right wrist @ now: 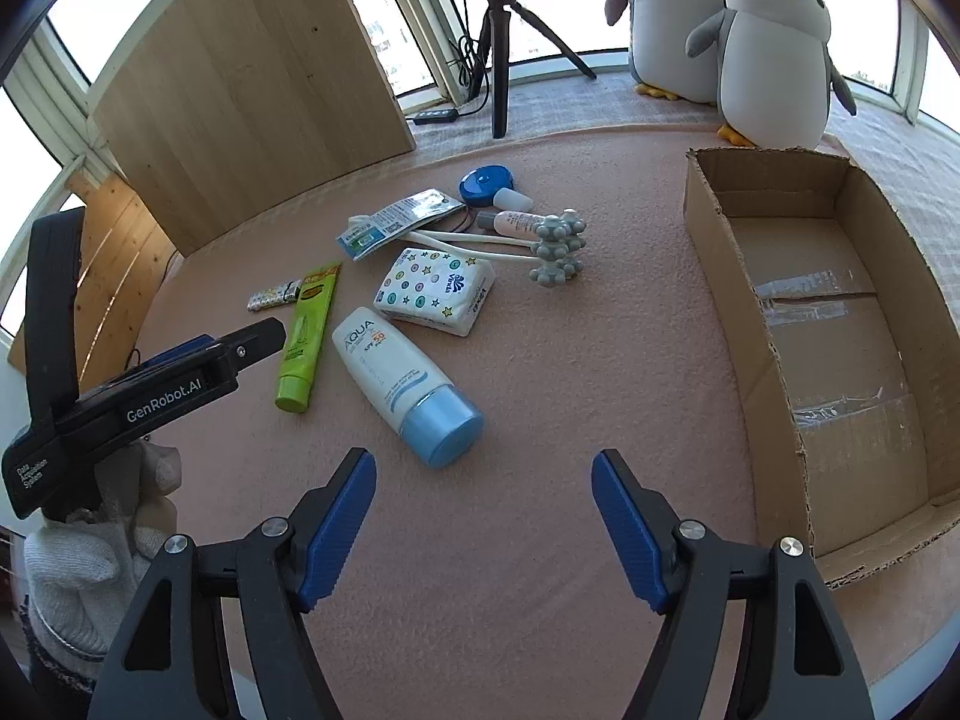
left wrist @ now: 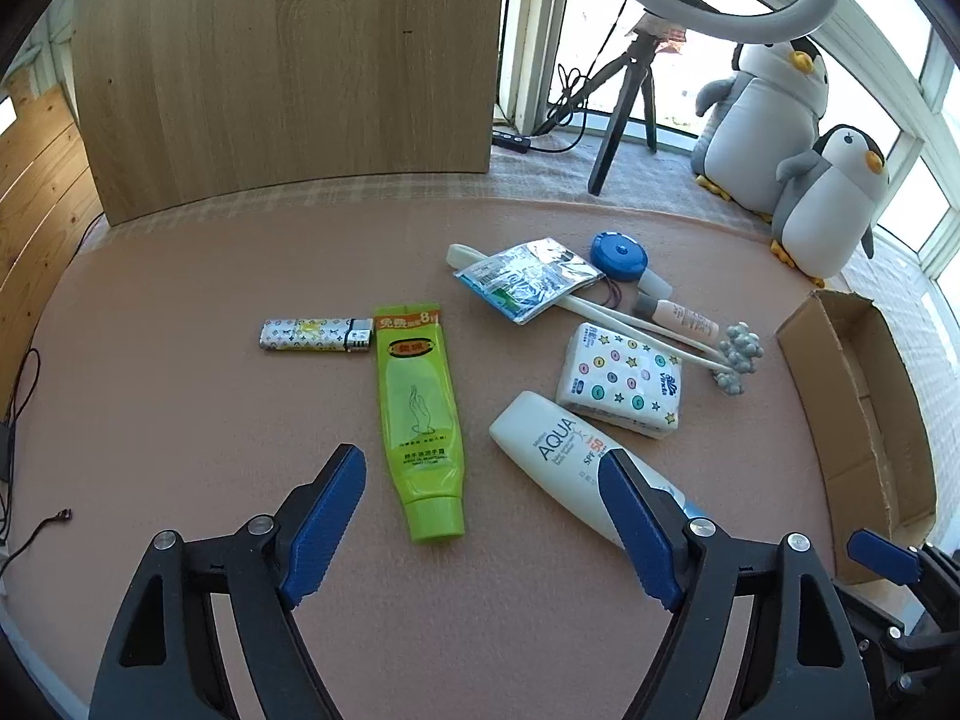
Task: Organize objects
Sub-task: 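Lower the left tool over the AQUA tube and close on it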
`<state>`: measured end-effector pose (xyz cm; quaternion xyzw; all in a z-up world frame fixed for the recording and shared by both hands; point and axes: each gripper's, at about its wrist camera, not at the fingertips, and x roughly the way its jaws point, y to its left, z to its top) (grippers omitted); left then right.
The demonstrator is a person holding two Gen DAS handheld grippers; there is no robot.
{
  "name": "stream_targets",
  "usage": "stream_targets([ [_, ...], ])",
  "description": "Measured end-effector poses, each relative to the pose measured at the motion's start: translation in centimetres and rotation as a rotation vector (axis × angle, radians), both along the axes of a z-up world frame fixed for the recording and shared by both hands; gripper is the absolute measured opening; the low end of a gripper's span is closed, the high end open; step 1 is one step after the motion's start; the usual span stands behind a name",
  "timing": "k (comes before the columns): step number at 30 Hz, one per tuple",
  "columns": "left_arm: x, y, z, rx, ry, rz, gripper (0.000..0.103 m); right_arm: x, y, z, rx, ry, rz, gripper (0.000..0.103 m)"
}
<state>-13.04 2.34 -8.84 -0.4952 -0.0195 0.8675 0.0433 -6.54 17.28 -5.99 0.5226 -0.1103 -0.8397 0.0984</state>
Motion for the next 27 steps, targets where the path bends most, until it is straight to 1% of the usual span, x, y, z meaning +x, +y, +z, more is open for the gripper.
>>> stream_targets([
  [5, -3.0, 0.9, -2.5, 0.018, -0.053, -0.015, 0.077, 0.6, 1.2, -0.2, 0.007, -0.014, -0.028, 0.071],
  [6, -3.4, 1.2, -3.0, 0.021, -0.06, -0.019, 0.074, 0.7, 1.6, -0.2, 0.008, -0.015, -0.036, 0.071],
  [9, -4.6, 1.7, -3.8, 0.019, -0.067, -0.027, 0.072, 1.0, 2.6, -0.3, 0.007, -0.022, -0.057, 0.071],
  [11, -5.2, 2.1, -4.5, 0.014, -0.08, -0.029, 0.072, 1.2, 3.1, -0.3, 0.007, -0.025, -0.067, 0.071],
  [13, -5.8, 2.3, -5.1, 0.017, -0.098, -0.029, 0.07, 1.4, 3.5, -0.3, 0.005, -0.026, -0.075, 0.071],
  [15, -6.2, 2.4, -5.7, 0.016, -0.11, -0.026, 0.067, 1.5, 3.8, -0.2, 0.004, -0.027, -0.08, 0.071],
  [19, -6.6, 2.6, -6.5, 0.026, -0.124, -0.036, 0.067, 1.7, 4.1, -0.2, 0.003, -0.028, -0.086, 0.071],
  [22, -6.9, 3.0, -7.1, 0.026, -0.137, -0.065, 0.067, 1.7, 4.1, -0.3, -0.002, -0.032, -0.087, 0.071],
  [25, -6.6, 3.7, -7.8, 0.022, -0.146, -0.091, 0.067, 1.8, 3.9, -0.2, -0.004, -0.033, -0.083, 0.071],
  [27, -5.9, 4.1, -7.8, 0.012, -0.13, -0.103, 0.067, 1.8, 3.8, -0.1, -0.004, -0.029, -0.08, 0.071],
])
